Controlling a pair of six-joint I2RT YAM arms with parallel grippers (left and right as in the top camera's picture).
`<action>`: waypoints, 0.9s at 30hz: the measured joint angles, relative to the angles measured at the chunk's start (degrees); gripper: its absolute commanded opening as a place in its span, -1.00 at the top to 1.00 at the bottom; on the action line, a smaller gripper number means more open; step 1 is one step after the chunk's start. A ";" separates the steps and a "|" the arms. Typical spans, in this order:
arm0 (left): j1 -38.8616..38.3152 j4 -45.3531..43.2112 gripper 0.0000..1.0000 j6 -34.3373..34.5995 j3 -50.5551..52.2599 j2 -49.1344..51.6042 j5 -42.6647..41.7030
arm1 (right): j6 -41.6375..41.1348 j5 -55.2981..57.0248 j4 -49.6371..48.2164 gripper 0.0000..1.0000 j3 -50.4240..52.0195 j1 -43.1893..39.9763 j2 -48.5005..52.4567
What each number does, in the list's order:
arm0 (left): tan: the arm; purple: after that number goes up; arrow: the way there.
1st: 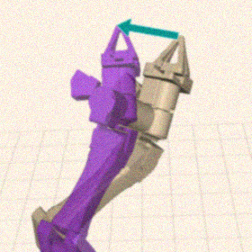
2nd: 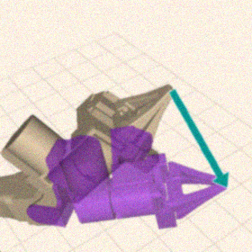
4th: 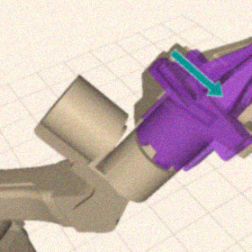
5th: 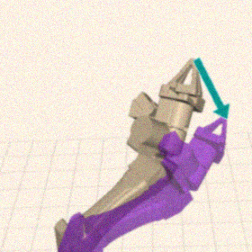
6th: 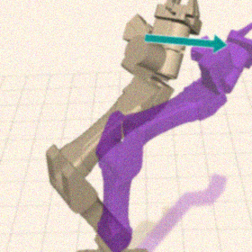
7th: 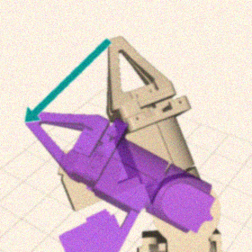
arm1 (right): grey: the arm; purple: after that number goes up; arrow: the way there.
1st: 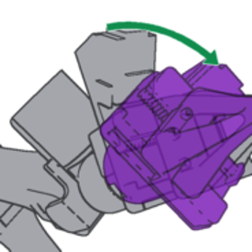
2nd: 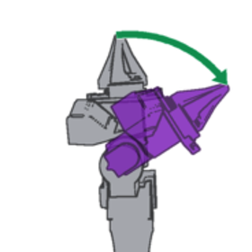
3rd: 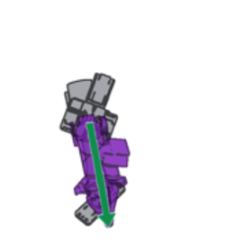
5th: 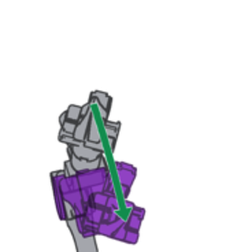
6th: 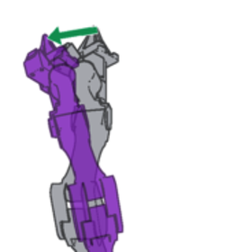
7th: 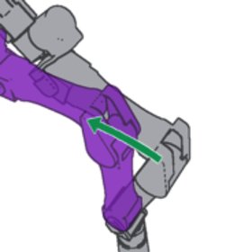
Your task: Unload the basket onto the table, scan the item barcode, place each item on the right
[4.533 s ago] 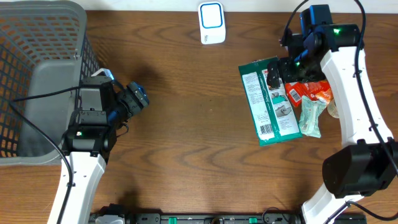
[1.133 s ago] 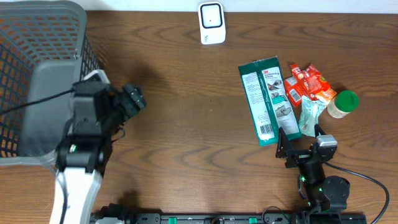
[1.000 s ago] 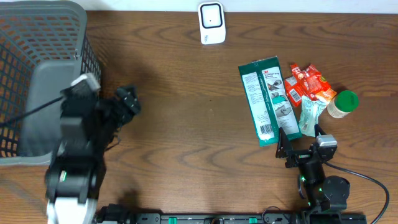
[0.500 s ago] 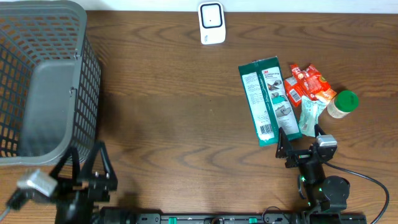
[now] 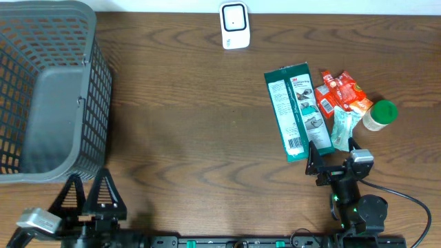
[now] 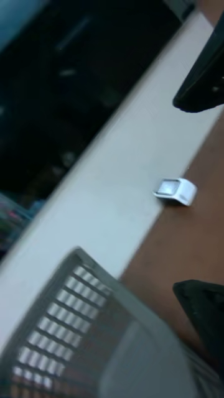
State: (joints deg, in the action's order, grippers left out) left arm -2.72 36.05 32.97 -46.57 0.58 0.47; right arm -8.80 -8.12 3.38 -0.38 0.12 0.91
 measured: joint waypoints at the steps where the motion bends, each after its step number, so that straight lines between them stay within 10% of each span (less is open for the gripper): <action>1: 0.00 -3.76 -0.73 -0.02 1.18 -0.04 0.24 | 0.00 0.00 0.00 -0.98 0.00 0.00 0.04; 12: 0.00 -53.35 -0.73 -9.75 25.14 -0.09 1.42 | 0.00 0.00 0.00 -0.98 0.00 0.00 0.09; 27: 0.00 -52.61 -0.73 -16.52 45.68 -0.09 1.40 | 0.00 0.00 0.00 -0.99 0.00 0.00 0.09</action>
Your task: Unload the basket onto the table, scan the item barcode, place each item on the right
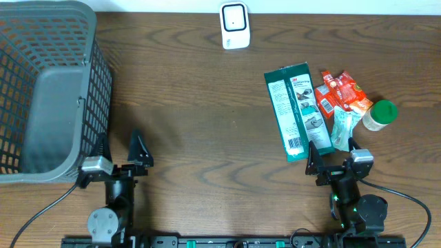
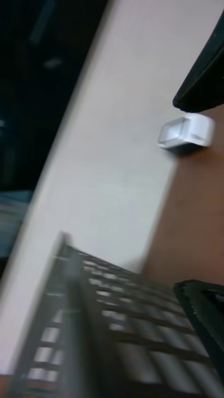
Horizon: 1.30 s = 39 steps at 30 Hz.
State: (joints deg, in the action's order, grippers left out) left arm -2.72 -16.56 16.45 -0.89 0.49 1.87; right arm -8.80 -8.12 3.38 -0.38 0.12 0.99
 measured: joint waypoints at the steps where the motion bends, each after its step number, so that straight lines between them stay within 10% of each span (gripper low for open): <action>1: 0.00 1.95 -0.73 -0.02 0.20 0.00 0.02 | 0.00 0.00 0.00 -0.99 0.00 0.00 0.00; 13: 0.00 17.25 -0.73 -11.37 0.26 0.09 -0.22 | 0.00 0.00 0.00 -0.98 0.00 0.00 0.00; 39: 0.00 17.64 -0.73 -13.53 0.11 0.09 -0.44 | 0.00 0.00 0.00 -0.99 0.00 0.00 0.00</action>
